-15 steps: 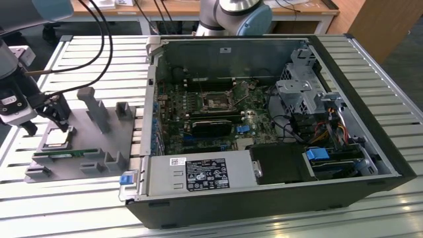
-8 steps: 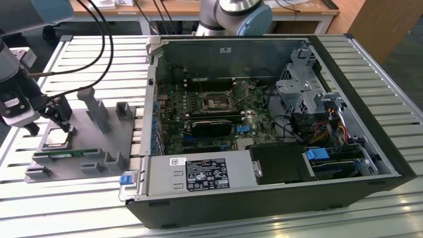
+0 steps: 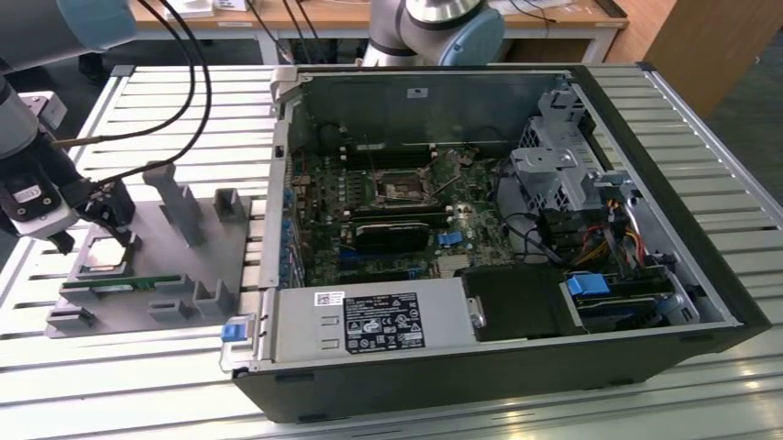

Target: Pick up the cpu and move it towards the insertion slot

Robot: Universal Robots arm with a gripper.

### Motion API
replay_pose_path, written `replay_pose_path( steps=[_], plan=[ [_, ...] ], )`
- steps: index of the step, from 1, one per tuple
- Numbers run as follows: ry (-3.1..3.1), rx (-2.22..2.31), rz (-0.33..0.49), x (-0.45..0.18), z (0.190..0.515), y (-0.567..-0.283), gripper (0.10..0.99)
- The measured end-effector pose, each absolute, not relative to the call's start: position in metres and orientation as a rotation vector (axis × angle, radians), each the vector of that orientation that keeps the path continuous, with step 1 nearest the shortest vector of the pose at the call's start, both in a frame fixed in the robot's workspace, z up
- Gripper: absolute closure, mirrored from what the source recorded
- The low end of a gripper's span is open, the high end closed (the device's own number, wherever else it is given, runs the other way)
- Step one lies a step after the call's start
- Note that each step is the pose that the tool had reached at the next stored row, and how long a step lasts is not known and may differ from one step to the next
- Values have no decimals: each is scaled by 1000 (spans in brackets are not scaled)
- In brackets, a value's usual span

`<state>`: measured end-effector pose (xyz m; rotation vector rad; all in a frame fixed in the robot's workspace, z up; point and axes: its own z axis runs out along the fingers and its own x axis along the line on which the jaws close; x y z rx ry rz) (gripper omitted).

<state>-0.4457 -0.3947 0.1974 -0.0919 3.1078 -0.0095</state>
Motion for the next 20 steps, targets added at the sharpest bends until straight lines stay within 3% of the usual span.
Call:
replay_pose_path(
  steps=[20],
  plan=[
    [3108, -91, -6, -445, 184, -397, 353]
  ],
)
